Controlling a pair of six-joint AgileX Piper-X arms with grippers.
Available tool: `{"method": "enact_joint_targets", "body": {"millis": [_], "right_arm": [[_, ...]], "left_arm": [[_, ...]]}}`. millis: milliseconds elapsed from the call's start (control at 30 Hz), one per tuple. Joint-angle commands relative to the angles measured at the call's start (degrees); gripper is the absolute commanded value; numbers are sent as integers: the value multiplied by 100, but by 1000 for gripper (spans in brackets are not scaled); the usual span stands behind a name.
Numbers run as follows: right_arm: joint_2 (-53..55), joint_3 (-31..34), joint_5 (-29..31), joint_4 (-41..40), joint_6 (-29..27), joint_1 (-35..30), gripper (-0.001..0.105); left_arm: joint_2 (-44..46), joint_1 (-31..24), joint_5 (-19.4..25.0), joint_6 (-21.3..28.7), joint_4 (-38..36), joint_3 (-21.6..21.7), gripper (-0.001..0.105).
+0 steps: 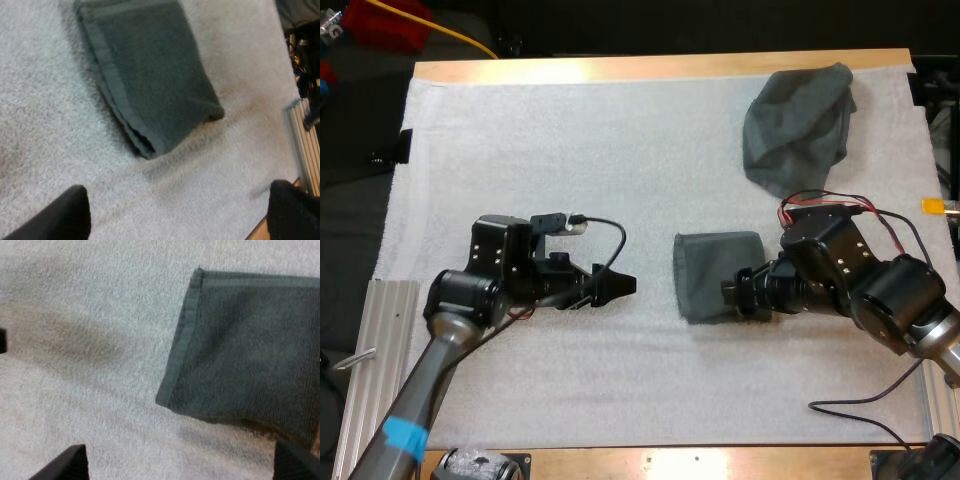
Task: Pick towel from pile, fold and stack
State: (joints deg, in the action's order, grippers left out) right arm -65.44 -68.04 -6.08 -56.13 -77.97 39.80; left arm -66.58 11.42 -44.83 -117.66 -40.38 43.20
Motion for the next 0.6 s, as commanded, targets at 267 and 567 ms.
{"method": "enact_joint_targets", "body": {"millis": [267,567], "right_arm": [[72,-30,-25,-79,-66,1,72],[72,-30,-25,-92,-66,1,72]], "left_arm": [[-671,943,483,-783,1159,-4,70],[-1535,1090,442,-1479,2014,-4,70]]}}
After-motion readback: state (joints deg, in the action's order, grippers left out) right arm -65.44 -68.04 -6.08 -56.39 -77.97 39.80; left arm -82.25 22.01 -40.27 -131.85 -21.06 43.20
